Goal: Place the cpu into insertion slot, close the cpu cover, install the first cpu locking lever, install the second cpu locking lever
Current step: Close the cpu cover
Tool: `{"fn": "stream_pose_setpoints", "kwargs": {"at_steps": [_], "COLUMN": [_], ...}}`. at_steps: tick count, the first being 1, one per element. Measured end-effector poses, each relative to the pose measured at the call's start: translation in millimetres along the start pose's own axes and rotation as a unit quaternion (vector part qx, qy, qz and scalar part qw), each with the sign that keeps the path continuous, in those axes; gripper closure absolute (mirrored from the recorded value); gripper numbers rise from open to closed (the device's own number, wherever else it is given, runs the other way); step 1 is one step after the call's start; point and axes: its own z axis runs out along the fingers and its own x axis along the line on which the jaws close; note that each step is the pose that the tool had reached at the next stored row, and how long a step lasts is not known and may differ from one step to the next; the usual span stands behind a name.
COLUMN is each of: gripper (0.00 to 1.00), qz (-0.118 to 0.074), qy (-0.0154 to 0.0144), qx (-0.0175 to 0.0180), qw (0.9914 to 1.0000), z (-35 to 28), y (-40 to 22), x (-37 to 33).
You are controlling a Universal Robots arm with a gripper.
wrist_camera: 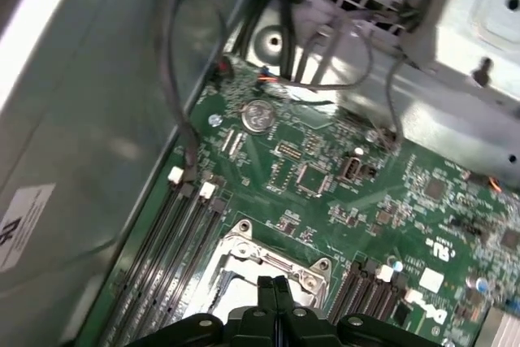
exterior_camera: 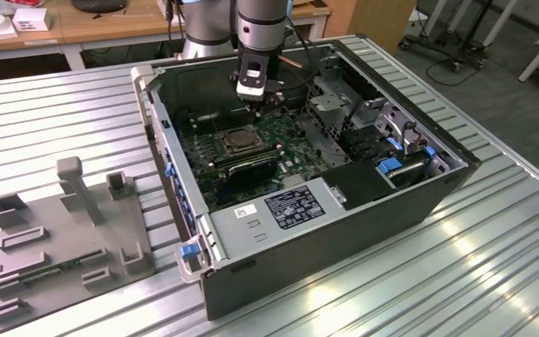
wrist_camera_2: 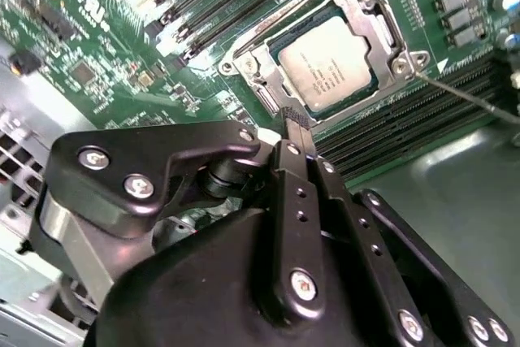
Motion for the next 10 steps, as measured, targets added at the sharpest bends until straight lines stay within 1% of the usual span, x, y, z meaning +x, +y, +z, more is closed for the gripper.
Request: {"fn": "stream_pose_setpoints", "kwargs": {"at_steps": [3, 5, 8, 10], "gripper": [0.90, 0.90, 0.90, 0.90], "qz": [-0.027, -0.046, -0.073, -0.090], "qy": [0.0014, 0.0024, 0.0038, 0.0048], "qx": [-0.0001, -0.0002, -0.0003, -0.0004], "qw": [0.99964, 0.99895, 0.99736, 0.99589], "z": [0.4, 0.7, 1.1, 1.4], "y": [0.0, 0.0, -0.1, -0.1], "x": [0.0, 0.0, 0.0, 0.0]}}
